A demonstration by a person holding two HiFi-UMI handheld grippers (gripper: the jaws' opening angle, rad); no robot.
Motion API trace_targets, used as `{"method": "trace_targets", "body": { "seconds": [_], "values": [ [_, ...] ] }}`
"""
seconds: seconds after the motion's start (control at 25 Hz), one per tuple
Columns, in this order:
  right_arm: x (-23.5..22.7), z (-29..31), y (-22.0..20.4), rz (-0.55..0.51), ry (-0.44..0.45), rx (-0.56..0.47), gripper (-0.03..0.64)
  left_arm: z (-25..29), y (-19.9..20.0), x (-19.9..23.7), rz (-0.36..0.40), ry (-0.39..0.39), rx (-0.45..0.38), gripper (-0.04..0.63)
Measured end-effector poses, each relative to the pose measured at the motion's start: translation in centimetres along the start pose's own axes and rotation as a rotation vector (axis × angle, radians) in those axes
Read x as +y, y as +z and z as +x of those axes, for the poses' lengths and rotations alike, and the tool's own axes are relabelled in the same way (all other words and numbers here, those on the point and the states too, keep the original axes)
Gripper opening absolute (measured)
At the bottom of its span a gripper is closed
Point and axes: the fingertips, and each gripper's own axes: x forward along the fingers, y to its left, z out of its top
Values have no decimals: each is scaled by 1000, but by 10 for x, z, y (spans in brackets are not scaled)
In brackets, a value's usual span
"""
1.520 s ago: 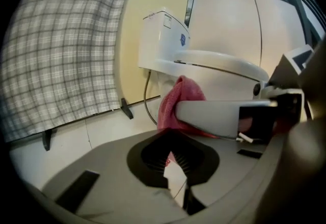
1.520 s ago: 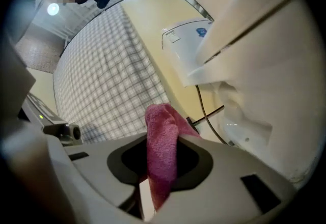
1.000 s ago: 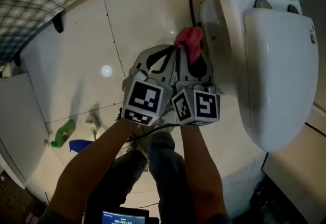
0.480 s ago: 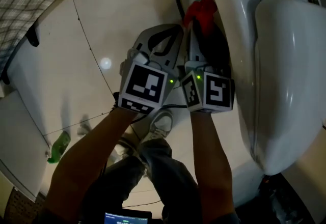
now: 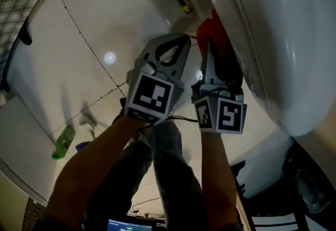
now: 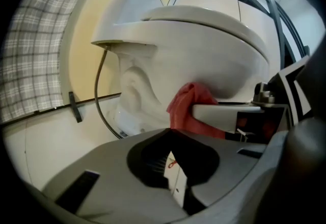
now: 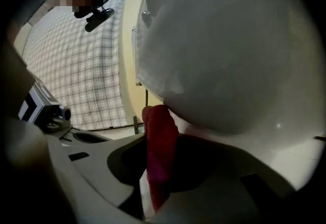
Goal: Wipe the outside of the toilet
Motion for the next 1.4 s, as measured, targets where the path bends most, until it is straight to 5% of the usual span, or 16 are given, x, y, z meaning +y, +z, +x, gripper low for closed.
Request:
{"method": "trace_targets", "body": {
  "seconds": [0.28,0.44,0.6,0.88,1.12,1.4],
  "values": [
    [-3,-9,-27,12,28,53,84,11,-10,-21,-36,-19,9,17],
    [32,47,-23,26,124,30,84,16,-2,36,-56,66,-21,17],
    [60,123,-26,53,183,6,84,25,-2,100,7,143,-27,17],
    [62,219,-38,29,222,-8,84,61,0,161,49,173,-66,17],
    [33,178,-65,12,161,54,84,71,-19,120,22,98,-5,17],
    [-20,32,-105,55,4,157,84,42,-47,-2,63,-73,98,17]
  ]
}}
